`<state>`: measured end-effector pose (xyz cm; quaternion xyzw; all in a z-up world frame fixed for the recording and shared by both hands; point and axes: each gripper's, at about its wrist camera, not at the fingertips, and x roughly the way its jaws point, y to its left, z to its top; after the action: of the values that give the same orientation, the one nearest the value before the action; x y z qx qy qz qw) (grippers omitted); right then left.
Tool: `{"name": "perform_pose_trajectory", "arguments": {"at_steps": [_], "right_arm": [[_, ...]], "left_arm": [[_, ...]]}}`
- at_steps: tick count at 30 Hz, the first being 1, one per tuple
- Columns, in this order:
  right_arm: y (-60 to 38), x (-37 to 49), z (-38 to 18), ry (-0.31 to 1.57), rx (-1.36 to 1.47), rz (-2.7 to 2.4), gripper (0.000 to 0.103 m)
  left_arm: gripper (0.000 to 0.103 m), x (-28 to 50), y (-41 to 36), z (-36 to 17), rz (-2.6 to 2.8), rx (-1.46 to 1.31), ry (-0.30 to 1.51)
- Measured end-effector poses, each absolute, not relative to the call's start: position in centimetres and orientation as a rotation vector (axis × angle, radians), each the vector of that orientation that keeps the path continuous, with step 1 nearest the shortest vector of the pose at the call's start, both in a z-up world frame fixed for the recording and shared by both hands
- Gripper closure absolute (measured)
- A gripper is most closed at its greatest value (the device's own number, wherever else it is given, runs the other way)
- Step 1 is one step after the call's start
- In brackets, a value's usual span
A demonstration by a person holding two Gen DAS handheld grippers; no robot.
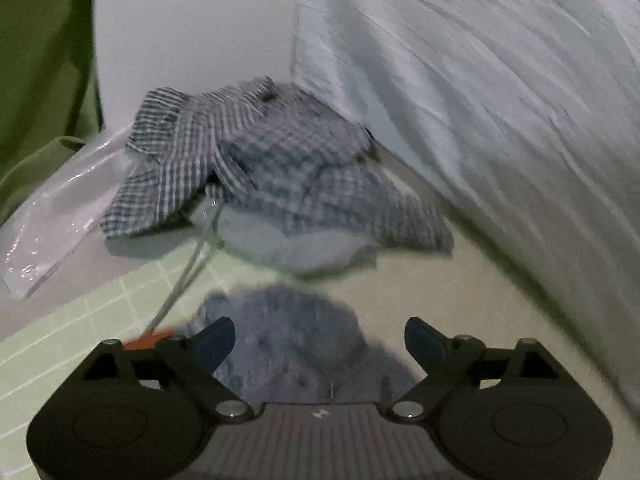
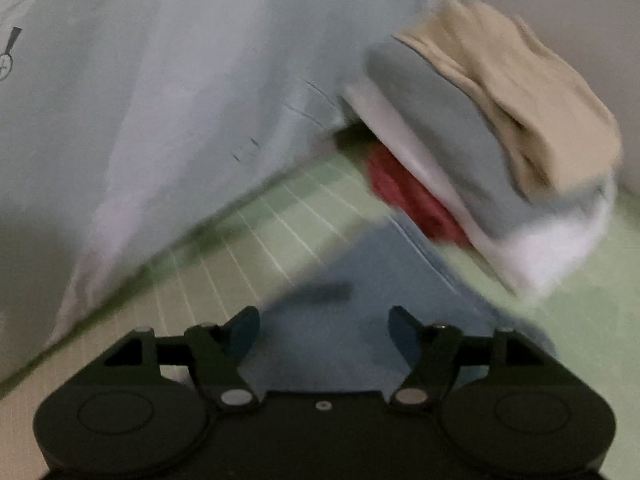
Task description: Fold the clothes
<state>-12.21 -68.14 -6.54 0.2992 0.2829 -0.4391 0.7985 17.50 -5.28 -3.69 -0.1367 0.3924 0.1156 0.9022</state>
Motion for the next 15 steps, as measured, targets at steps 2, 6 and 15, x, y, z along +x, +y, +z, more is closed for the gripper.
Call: {"name": "perform_pose_trajectory", "arguments": {"at_steps": [2,6,15], "right_arm": [[-67.1,-14.7,-7.6,0.629,0.667,-0.982,0.031],[-66.1,-18.2,-9.2,0.627,0.726,-1.016,0.030],[-68.4,-19.3,-10.7,0.545,0.781,-1.002,0.031]], "left_arm": [[0.009,15.7,-6.7,-4.1,0.185,-0.247,0.857],[0.005,12.1,-10.0,-6.5,0.056,-0.185,1.008],[0.002,7.4,-16.3,-10.7,-0.038,0.053,1.165]]}}
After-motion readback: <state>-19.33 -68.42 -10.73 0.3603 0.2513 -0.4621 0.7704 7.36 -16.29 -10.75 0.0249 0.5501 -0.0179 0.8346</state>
